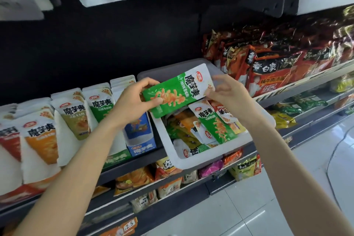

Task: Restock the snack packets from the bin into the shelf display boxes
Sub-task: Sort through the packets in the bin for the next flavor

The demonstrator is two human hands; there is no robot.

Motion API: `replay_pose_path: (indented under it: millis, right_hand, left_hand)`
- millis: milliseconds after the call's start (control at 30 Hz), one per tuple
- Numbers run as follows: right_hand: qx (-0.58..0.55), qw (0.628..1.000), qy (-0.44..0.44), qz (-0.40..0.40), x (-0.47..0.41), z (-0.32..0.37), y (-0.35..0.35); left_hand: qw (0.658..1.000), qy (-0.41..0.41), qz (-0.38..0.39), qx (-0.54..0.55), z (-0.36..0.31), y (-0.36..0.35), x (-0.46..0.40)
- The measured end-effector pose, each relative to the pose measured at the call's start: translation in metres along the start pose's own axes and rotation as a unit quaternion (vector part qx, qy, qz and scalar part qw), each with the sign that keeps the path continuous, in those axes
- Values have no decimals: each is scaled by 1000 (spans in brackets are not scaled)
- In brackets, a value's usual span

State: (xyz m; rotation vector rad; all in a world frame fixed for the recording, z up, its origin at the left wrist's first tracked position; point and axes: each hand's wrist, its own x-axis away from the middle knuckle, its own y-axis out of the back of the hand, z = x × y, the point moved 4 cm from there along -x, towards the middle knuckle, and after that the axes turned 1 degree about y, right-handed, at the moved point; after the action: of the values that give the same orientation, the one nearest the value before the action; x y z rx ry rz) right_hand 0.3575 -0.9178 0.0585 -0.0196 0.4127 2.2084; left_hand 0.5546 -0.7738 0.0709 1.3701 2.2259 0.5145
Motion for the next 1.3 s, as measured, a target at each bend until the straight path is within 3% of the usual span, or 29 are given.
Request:
replay_pose_path:
  millis: [133,267,400,567,700,933,1000,1133,1300]
  right_hand:
    - [-95,995,5,13,2,16,-18]
    - [-72,996,20,40,1,26,-29]
    - [0,996,71,49,-3,39,-38]
    - [151,968,194,55,-7,73,-65]
    - [194,942,264,79,-7,99,-95]
    - [126,948,200,211,-17,108,-134]
    - [129,947,213,204,-19,106,-145]
    - [157,949,251,107,-29,107,-157]
    - [245,929,269,76,-50,107,-189]
  left_hand:
    - [998,27,10,61,5,2,16]
    - [995,52,30,74,9,3,31]
    - [996,21,38,77,8,4,46]
    - [996,4,-37,86,11,20,63]
    - [992,25,-106,59,25,38,80]
    - [975,31,-221,18,38,57,107]
    - [972,46,-229,0,48,63,113]
    - [955,86,-258,-116,72,84,123]
    - [948,134,-202,-204,97,85,118]
